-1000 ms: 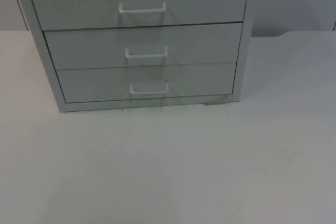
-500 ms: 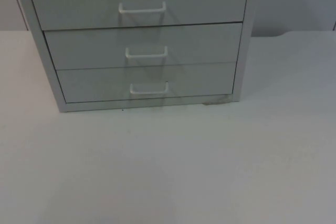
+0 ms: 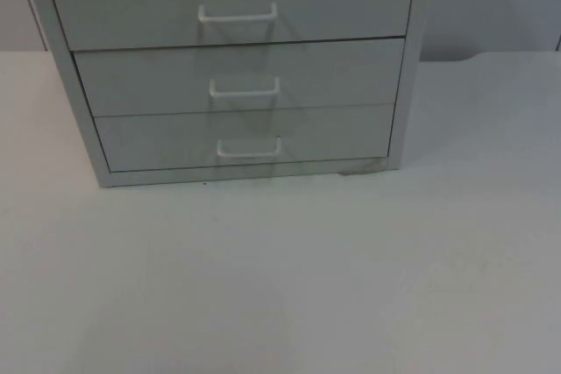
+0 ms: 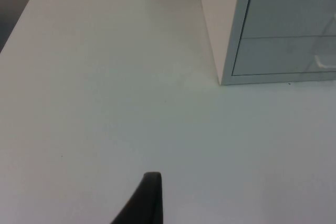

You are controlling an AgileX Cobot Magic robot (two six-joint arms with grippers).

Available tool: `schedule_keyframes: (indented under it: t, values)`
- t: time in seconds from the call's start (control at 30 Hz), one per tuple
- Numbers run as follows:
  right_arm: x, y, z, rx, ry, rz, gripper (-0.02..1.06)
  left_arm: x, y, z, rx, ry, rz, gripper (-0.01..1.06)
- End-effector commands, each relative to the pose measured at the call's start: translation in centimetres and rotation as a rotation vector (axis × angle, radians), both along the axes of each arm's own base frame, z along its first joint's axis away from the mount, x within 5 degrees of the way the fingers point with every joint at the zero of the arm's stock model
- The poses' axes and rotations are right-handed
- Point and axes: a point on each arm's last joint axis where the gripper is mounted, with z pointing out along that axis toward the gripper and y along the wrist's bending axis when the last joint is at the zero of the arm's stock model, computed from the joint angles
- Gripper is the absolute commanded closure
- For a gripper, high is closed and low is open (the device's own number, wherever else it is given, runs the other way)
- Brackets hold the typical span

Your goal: Open the drawer with the left hand, place the block into the drawer with the right hand, then close the drawer with the left hand.

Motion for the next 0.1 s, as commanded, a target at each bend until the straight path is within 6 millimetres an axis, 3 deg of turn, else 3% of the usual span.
schedule_keyframes:
  t: [0.0,0.07]
  values:
    - [0.00,0.01,-0.02,-0.012,-0.007,0.006,0.08,-0.03,0.01,-0.09,0.037,0.000,-0.013,0.00]
    - [0.00,0.01,-0.02,-0.012,-0.007,0.006,0.08,-0.04,0.01,-0.11,0.067,0.002,-0.030,0.00]
